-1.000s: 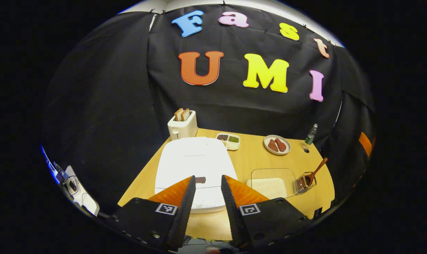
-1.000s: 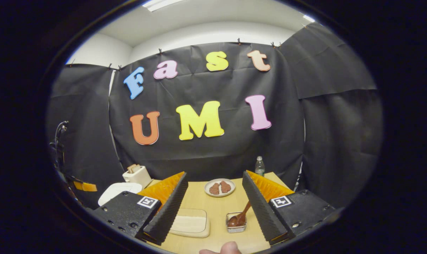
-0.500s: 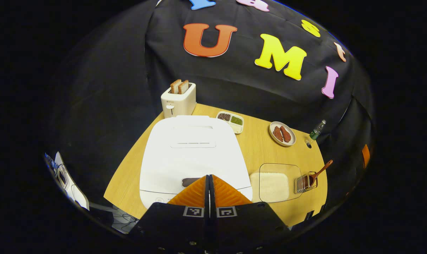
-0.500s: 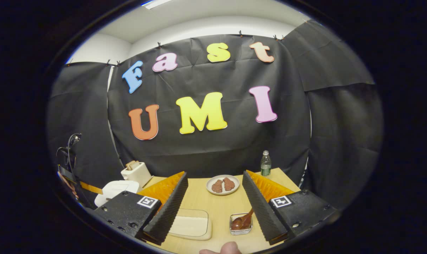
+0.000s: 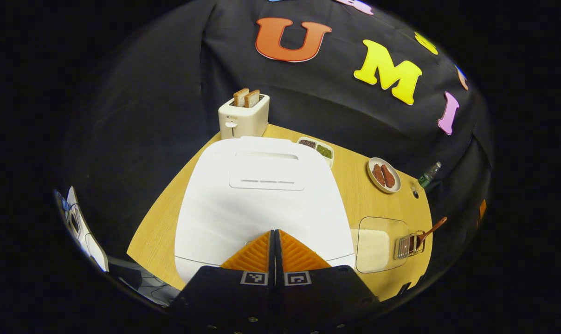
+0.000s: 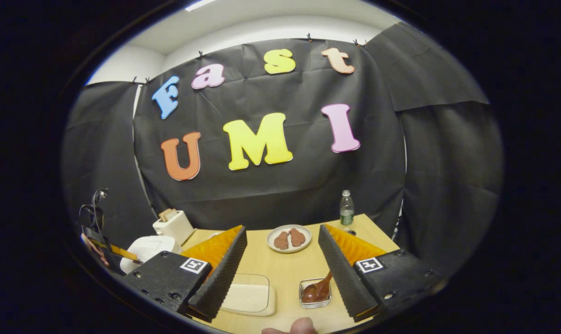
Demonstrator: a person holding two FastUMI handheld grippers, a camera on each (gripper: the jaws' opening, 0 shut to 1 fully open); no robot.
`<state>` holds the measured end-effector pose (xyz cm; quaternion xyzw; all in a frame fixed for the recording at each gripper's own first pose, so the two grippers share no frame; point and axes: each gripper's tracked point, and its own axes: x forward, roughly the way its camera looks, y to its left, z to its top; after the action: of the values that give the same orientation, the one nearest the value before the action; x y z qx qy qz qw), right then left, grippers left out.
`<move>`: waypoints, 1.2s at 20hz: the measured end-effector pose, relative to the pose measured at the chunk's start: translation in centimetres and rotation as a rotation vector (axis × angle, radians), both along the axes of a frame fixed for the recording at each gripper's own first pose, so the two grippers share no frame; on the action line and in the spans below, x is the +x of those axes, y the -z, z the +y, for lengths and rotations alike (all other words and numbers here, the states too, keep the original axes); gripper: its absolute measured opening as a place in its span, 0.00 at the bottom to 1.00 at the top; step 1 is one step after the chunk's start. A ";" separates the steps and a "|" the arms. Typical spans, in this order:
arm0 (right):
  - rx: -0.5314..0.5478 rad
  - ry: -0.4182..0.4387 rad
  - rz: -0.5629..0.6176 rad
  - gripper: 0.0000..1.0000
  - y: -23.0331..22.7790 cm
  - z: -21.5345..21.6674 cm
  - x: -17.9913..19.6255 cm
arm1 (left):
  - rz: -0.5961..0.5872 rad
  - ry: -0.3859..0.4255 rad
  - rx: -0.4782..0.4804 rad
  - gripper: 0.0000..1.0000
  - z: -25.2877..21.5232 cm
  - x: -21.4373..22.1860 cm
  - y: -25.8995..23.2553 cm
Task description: Close the left gripper, press the button to open the rice cooker; take a wooden spoon from the chopstick holder with the right hand, scoop a spoonful of rice and pour it into the rice cooker, then put the wooden spoon back into the chopstick holder.
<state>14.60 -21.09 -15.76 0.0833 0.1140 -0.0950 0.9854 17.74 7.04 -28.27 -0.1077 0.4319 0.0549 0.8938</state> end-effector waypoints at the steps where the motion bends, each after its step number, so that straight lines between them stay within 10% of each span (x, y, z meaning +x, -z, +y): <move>1: 0.007 -0.004 0.000 1.00 0.0 0.2 0.0 | -0.015 0.002 0.003 0.00 0.0 0.1 -0.2; 7: 0.027 -0.006 0.002 1.00 0.5 1.2 0.1 | 0.046 -0.020 0.025 0.00 0.0 -0.8 1.0; 24: -0.080 0.088 -0.100 1.00 -5.5 -3.1 -5.6 | -0.488 -0.043 0.187 0.00 2.4 3.3 -14.8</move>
<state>9.00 -24.20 -10.22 0.0532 0.0569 -0.1387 0.9873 21.01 9.40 -13.43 -0.0440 0.1942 0.0862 0.9762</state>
